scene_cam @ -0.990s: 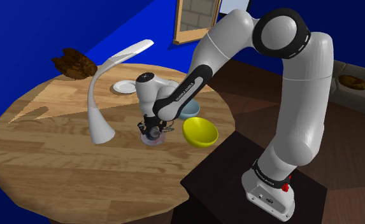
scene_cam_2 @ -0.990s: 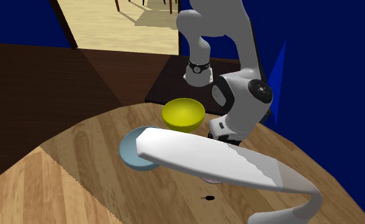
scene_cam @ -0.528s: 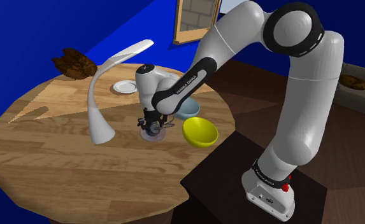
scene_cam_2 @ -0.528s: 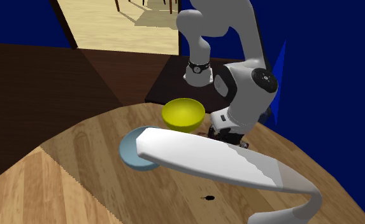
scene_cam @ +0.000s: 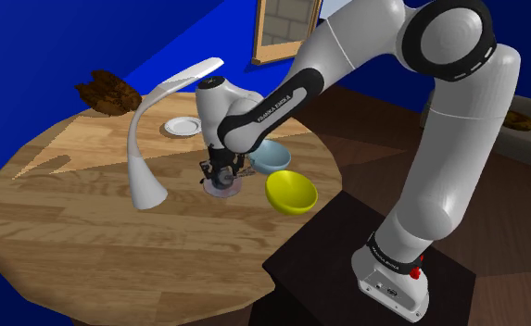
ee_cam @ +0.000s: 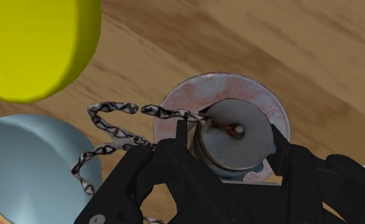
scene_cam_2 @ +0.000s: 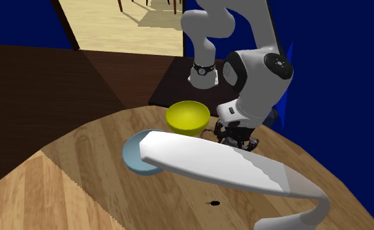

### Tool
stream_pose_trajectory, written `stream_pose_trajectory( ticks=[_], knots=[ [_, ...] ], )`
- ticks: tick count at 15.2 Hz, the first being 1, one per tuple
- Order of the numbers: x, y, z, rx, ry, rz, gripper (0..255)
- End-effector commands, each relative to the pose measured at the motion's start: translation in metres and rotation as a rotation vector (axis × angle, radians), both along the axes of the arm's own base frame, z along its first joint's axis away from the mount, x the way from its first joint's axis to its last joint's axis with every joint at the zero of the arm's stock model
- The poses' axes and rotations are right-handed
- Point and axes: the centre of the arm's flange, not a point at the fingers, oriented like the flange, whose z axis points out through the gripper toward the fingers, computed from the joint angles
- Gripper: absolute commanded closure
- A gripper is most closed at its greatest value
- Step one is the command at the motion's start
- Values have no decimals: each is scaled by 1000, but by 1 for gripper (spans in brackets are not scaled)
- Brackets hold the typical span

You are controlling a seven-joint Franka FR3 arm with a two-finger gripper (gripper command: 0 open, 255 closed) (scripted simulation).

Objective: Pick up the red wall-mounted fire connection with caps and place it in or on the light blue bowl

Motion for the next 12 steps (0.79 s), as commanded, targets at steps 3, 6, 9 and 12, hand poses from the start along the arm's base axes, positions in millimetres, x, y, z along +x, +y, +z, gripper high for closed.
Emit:
stream_pose_trajectory(
  ticks=[3, 6, 9, 12],
  knots=[
    [-1, 0, 21, 0, 0, 0, 255],
    [-1, 0, 37, 0, 0, 0, 255],
    [-1, 0, 52, 0, 0, 0, 255],
    [-1, 0, 68, 0, 0, 0, 255]
  ],
)
